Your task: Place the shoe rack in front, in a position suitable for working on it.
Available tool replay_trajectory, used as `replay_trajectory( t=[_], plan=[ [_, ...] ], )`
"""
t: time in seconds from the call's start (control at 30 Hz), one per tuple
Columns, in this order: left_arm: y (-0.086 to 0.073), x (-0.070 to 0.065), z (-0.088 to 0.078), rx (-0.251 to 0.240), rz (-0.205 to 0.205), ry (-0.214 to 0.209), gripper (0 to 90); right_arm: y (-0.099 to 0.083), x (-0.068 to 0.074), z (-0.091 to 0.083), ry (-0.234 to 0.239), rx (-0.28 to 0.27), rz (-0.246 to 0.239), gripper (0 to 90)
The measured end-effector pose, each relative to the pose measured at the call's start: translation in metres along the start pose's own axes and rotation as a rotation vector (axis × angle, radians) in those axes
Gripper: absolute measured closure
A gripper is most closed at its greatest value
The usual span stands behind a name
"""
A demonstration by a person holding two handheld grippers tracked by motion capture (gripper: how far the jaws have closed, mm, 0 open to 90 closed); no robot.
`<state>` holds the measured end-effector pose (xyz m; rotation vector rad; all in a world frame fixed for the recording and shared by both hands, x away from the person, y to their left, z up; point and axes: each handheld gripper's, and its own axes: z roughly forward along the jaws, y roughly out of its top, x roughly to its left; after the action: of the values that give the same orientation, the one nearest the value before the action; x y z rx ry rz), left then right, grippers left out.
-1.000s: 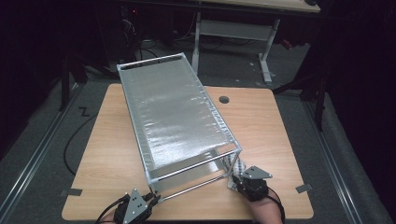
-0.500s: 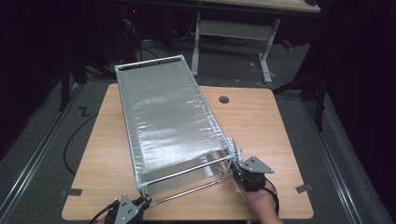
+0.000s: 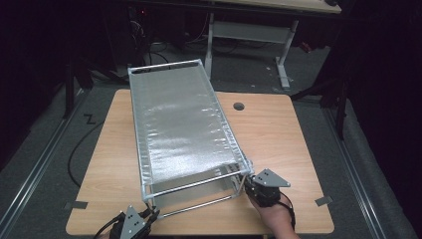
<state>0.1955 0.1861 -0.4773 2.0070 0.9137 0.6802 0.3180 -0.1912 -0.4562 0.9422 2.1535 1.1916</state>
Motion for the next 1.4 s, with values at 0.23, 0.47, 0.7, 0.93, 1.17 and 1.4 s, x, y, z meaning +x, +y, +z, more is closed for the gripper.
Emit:
replay_trajectory(
  t=[0.23,0.47,0.7,0.93,1.17,1.4],
  plan=[
    [0.012,-0.001,0.019,-0.006,0.010,-0.050,78.7,-0.014,-0.004,-0.024,-0.044,0.005,0.004,79.0],
    [0.033,-0.015,0.048,-0.022,0.064,-0.137,78.8,-0.037,-0.018,-0.063,-0.137,0.019,0.046,78.9],
    [0.049,-0.028,0.072,-0.039,0.090,-0.204,78.8,-0.058,-0.027,-0.097,-0.211,0.030,0.100,78.9],
    [0.051,-0.018,0.076,-0.032,0.096,-0.199,78.7,-0.059,-0.018,-0.105,-0.225,0.039,0.058,78.4],
    [0.042,0.011,0.071,-0.033,-0.007,-0.126,78.4,-0.058,-0.018,-0.096,-0.210,0.055,0.045,78.3],
    [0.031,0.056,0.063,0.002,-0.055,-0.004,78.5,-0.058,-0.018,-0.089,-0.192,0.068,0.043,78.3]
  ],
)
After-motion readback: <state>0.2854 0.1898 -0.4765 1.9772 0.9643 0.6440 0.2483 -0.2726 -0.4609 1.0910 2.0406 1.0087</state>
